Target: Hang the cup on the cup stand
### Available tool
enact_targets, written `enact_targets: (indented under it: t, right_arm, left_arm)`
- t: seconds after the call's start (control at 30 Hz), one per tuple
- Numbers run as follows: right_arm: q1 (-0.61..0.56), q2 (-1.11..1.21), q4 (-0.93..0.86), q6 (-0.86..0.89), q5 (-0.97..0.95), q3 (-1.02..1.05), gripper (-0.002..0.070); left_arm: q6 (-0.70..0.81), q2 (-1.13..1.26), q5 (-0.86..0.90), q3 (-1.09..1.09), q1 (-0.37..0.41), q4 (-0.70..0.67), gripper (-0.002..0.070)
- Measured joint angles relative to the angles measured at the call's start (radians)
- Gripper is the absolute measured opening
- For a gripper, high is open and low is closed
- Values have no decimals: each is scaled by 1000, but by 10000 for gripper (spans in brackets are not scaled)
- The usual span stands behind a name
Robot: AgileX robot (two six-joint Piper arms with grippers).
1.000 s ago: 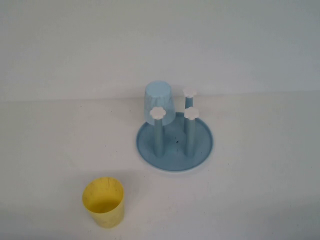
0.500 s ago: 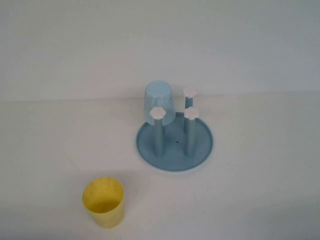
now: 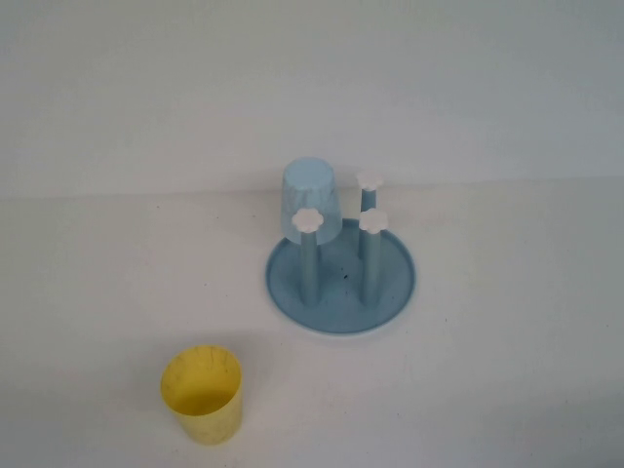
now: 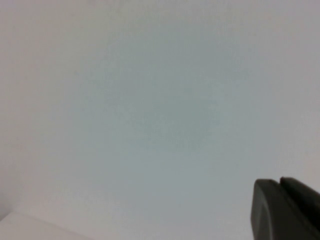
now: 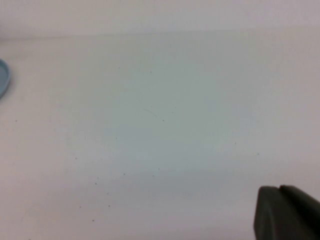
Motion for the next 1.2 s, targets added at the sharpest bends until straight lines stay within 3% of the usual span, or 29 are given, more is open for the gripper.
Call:
enact_targets:
  t: [0.4,0.67,0.93,1.1,1.2]
  right_arm:
    - [0,0,7,6,0,0,-1]
    - [0,0,207,38,-188,0,-1]
    - [0,0,505,139,-387,0,-1]
    - [0,0,501,71,-641,0,-1]
    - [-2,0,436,62,-674,-53,-1]
  left_arm:
    - [0,0,84,0,0,0,1]
    - [0,0,73,0,0,0,1]
    - [0,0,-119,0,0,59,1]
    - [0,2,52,-113,0,207,0]
    - [0,2,195,-204,0,286,1]
